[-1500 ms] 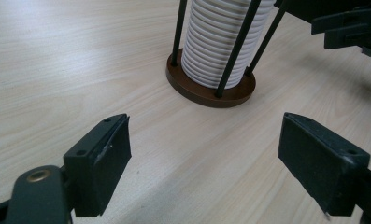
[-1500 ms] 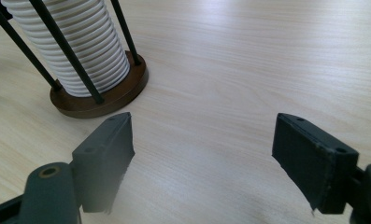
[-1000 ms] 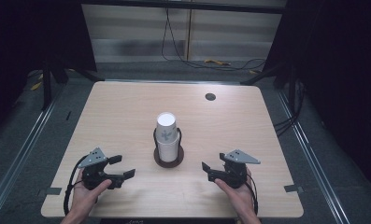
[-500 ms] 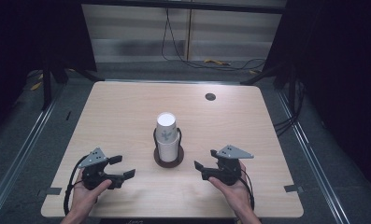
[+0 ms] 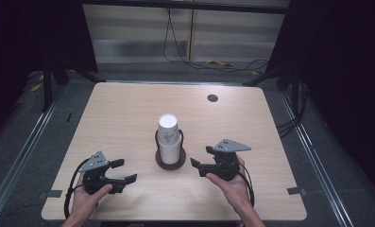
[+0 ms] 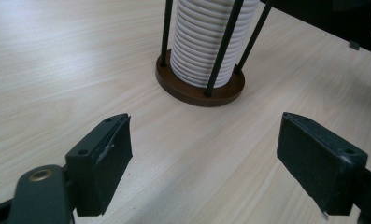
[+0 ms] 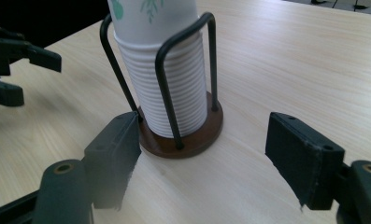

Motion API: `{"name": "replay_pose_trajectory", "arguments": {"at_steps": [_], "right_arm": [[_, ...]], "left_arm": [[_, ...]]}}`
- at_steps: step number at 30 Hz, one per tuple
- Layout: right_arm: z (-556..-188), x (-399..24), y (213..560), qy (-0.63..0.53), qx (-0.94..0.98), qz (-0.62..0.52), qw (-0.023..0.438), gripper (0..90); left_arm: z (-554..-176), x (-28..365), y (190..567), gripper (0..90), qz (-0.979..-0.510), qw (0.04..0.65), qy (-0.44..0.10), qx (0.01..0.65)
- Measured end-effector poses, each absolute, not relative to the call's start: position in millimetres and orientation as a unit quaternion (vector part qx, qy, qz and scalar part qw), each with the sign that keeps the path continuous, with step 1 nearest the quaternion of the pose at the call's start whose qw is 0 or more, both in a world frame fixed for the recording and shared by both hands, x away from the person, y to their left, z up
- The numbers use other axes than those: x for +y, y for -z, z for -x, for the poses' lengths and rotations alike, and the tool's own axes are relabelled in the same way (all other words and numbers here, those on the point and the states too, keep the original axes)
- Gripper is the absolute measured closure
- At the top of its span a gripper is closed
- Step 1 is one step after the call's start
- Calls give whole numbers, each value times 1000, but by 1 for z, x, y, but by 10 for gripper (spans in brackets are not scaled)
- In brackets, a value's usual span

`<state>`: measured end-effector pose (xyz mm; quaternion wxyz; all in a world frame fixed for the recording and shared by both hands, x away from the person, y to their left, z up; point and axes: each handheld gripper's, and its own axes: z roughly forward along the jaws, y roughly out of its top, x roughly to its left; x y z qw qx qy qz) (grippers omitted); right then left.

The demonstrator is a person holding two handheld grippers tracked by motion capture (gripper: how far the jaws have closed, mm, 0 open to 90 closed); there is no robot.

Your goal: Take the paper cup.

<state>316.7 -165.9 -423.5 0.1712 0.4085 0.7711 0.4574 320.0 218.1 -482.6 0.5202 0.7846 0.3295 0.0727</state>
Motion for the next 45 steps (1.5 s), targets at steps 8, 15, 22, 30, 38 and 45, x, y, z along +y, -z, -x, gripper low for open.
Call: {"name": "replay_pose_trajectory", "arguments": {"at_steps": [8, 15, 22, 30, 38, 45], "right_arm": [[-325, -161, 407, -470, 768, -400, 171, 278], [-333, -155, 399, -484, 768, -391, 154, 281], [-335, -148, 393, -492, 771, -379, 144, 294], [-341, -140, 386, -497, 776, -363, 139, 286], [-346, -138, 380, -495, 783, -354, 129, 281], [-353, -133, 374, -490, 793, -345, 114, 278]], "left_arm": [[-319, 216, 483, 182, -787, 519, -71, 325], [-319, 215, 483, 182, -787, 519, -69, 326], [-319, 215, 483, 182, -789, 519, -66, 323], [-320, 215, 483, 182, -789, 517, -69, 325], [-319, 215, 483, 181, -788, 520, -66, 322], [-319, 215, 484, 181, -788, 520, -66, 322]]}}
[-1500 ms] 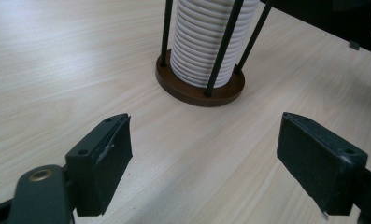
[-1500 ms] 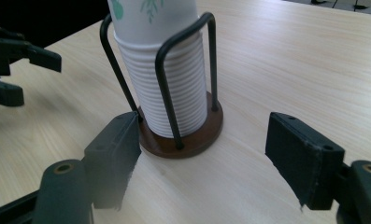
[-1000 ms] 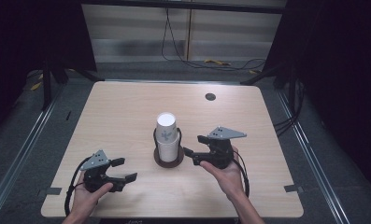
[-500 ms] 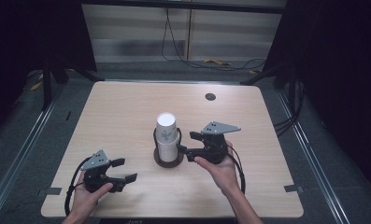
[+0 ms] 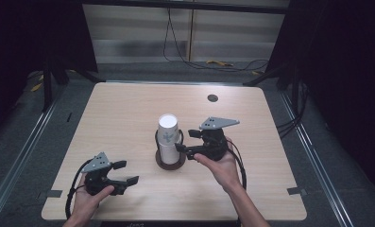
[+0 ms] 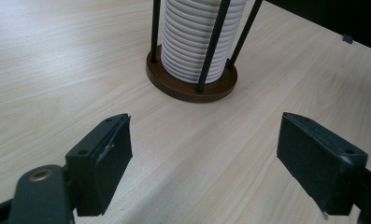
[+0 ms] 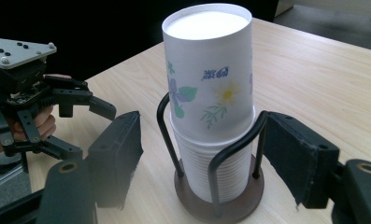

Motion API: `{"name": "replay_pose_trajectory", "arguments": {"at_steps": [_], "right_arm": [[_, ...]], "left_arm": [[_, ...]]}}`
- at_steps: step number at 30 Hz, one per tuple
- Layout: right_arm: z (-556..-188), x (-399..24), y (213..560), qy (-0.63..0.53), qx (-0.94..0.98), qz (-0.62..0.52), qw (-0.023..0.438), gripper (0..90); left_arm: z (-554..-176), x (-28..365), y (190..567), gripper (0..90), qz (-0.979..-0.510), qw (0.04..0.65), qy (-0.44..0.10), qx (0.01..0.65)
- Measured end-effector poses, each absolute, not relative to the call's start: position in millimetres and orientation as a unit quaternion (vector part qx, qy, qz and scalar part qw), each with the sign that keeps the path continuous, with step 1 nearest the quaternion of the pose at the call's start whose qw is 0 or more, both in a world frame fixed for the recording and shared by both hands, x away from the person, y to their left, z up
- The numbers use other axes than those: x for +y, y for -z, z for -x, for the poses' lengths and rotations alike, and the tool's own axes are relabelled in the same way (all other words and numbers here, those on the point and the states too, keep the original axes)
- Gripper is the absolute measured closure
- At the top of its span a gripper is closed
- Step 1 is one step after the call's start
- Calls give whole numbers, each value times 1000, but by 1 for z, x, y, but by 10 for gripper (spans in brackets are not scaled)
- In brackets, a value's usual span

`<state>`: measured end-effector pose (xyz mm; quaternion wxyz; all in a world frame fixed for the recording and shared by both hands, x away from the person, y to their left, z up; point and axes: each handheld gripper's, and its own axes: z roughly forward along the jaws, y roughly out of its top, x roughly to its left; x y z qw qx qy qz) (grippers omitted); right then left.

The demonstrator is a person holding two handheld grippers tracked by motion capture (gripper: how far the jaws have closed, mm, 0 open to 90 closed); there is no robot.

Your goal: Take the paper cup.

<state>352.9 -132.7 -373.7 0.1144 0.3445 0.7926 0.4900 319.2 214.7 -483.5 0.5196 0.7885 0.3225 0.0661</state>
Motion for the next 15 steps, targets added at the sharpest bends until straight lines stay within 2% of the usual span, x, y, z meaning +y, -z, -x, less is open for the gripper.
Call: {"name": "replay_pose_trajectory", "arguments": {"at_steps": [8, 13, 15], "right_arm": [[-356, -129, 368, -485, 802, -334, 102, 255], [-361, -124, 363, -471, 811, -333, 101, 209], [-362, -122, 362, -470, 813, -331, 98, 223]], "left_arm": [[-319, 215, 484, 182, -789, 519, -65, 323], [-320, 214, 485, 182, -791, 517, -65, 321], [-320, 214, 485, 182, -791, 516, -64, 322]]}}
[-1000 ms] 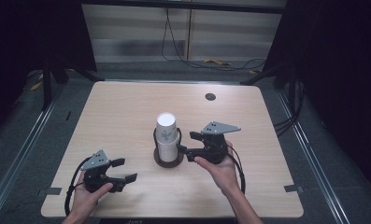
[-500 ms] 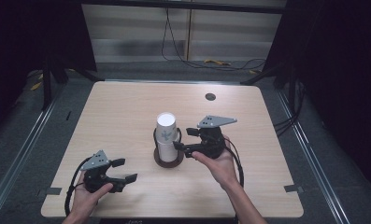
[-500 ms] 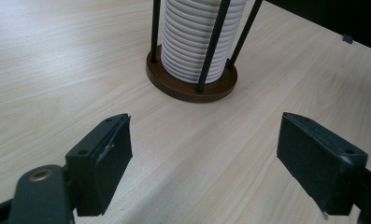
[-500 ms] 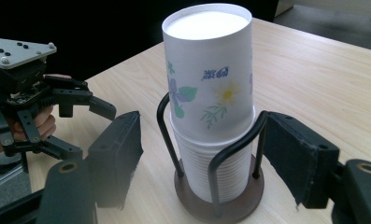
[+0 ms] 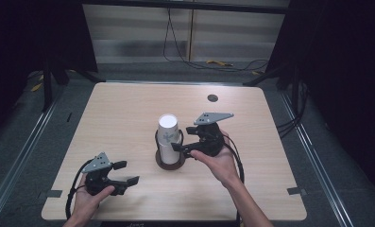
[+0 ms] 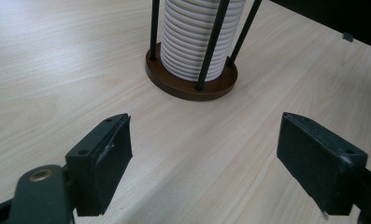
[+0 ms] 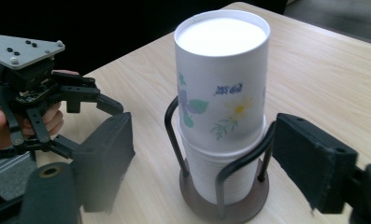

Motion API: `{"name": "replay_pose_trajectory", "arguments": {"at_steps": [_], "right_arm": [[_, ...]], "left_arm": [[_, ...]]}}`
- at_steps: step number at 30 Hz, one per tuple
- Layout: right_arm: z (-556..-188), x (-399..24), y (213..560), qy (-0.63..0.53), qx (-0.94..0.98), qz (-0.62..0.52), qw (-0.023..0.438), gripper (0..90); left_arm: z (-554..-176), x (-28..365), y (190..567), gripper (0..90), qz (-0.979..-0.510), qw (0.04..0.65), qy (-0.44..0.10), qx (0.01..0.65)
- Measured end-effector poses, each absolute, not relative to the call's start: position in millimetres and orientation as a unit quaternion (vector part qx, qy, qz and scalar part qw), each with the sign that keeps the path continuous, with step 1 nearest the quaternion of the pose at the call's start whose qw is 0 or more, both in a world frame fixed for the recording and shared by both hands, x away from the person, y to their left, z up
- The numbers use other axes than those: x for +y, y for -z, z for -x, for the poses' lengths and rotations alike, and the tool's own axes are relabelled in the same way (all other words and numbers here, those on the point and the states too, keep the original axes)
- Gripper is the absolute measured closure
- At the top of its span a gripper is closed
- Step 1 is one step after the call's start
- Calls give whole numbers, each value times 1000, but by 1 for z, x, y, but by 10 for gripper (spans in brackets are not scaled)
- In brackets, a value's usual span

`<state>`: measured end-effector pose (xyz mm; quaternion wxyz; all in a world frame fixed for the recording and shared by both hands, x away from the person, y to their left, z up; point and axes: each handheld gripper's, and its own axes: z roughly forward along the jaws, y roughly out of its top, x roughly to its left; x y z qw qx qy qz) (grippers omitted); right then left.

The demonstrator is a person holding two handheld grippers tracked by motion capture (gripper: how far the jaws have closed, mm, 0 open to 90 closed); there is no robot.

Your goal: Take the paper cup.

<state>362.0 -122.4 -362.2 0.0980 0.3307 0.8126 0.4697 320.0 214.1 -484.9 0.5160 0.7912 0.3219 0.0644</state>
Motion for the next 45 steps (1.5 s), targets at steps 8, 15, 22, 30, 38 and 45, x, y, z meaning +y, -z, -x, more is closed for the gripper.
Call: {"name": "replay_pose_trajectory", "arguments": {"at_steps": [8, 15, 22, 30, 38, 45], "right_arm": [[-375, -110, 352, -443, 831, -320, 104, 255], [-388, -102, 350, -422, 844, -318, 97, 251], [-400, -96, 352, -409, 850, -322, 87, 242], [-409, -92, 349, -398, 855, -323, 77, 213], [-415, -85, 346, -384, 863, -320, 71, 227], [-417, -82, 346, -376, 866, -323, 72, 265]], "left_arm": [[-319, 214, 486, 182, -792, 516, -62, 321], [-319, 214, 486, 185, -792, 516, -63, 322], [-320, 214, 486, 185, -793, 514, -61, 322], [-320, 214, 486, 186, -793, 513, -63, 323], [-320, 214, 487, 188, -794, 512, -62, 322], [-320, 214, 487, 188, -795, 512, -61, 320]]}}
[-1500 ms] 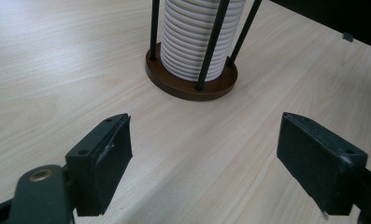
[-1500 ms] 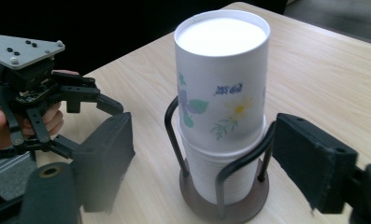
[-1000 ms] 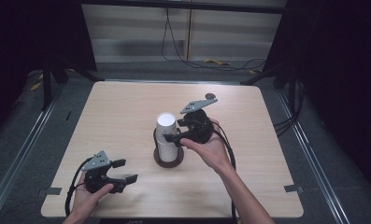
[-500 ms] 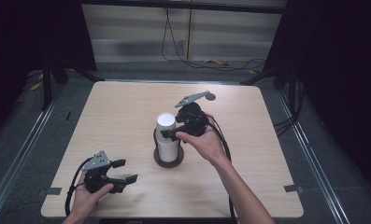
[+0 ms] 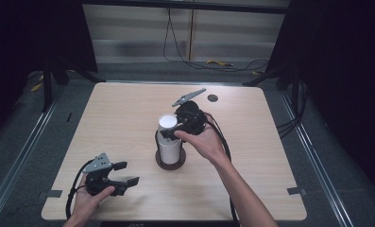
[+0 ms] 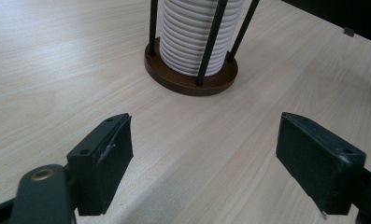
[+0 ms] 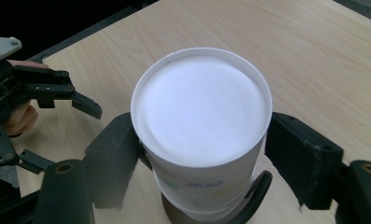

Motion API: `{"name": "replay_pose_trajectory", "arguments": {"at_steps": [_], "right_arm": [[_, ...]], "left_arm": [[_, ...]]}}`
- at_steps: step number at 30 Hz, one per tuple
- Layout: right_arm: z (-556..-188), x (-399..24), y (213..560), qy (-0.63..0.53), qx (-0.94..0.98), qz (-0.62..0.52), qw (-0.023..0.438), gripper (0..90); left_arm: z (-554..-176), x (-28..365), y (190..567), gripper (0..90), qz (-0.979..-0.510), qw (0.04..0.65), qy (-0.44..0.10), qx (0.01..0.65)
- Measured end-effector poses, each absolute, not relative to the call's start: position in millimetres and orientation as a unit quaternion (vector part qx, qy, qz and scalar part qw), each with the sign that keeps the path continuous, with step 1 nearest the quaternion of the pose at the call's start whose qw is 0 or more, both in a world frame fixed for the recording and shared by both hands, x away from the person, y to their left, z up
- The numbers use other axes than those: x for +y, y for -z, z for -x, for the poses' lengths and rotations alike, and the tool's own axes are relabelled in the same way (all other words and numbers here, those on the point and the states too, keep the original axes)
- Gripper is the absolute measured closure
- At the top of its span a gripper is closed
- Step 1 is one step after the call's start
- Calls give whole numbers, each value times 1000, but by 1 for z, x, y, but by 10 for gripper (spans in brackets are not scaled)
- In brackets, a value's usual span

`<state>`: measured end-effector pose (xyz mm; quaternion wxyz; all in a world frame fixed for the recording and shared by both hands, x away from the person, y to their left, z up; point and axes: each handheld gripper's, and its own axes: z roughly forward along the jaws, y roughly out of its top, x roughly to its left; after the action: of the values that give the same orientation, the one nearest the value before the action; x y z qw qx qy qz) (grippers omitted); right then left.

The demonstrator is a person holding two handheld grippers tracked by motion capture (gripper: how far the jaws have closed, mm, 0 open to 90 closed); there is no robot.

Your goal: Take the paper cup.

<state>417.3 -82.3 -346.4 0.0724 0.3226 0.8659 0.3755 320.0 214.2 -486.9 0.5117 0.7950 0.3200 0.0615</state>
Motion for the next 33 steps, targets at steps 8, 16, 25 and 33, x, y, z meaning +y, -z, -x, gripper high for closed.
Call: {"name": "replay_pose_trajectory", "arguments": {"at_steps": [8, 16, 25, 33], "right_arm": [[-419, -79, 344, -377, 866, -320, 72, 272], [-419, -78, 341, -370, 869, -319, 78, 317], [-417, -79, 337, -376, 866, -319, 81, 328], [-417, -79, 336, -377, 867, -314, 83, 335]], "left_arm": [[-321, 214, 488, 188, -796, 511, -61, 320], [-321, 215, 488, 188, -797, 509, -60, 320], [-321, 214, 488, 191, -797, 508, -60, 320], [-321, 215, 489, 191, -797, 508, -60, 321]]}}
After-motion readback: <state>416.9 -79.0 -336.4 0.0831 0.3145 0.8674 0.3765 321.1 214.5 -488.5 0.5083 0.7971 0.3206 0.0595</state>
